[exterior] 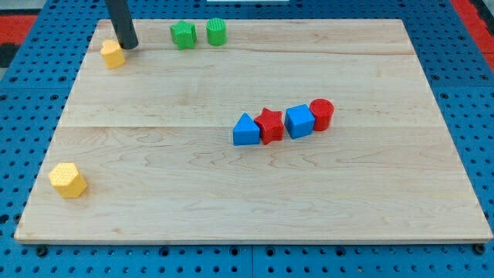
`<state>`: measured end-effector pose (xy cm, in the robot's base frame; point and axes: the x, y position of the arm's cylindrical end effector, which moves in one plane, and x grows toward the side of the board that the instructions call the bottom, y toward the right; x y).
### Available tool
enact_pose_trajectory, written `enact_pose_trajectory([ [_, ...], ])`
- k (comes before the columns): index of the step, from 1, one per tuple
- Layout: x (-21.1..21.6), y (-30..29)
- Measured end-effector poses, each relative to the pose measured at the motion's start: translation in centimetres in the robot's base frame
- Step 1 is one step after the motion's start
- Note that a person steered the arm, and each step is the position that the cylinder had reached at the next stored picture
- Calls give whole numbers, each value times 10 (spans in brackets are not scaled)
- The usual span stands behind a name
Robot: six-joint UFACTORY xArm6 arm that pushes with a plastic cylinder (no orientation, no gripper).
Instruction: Slightly push the yellow heart towards the top left of the board
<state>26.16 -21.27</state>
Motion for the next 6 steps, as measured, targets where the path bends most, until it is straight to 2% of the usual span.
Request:
enact_pose_trajectory([
  [3,-7,-64],
  [4,16,-91],
  [6,68,-51],
])
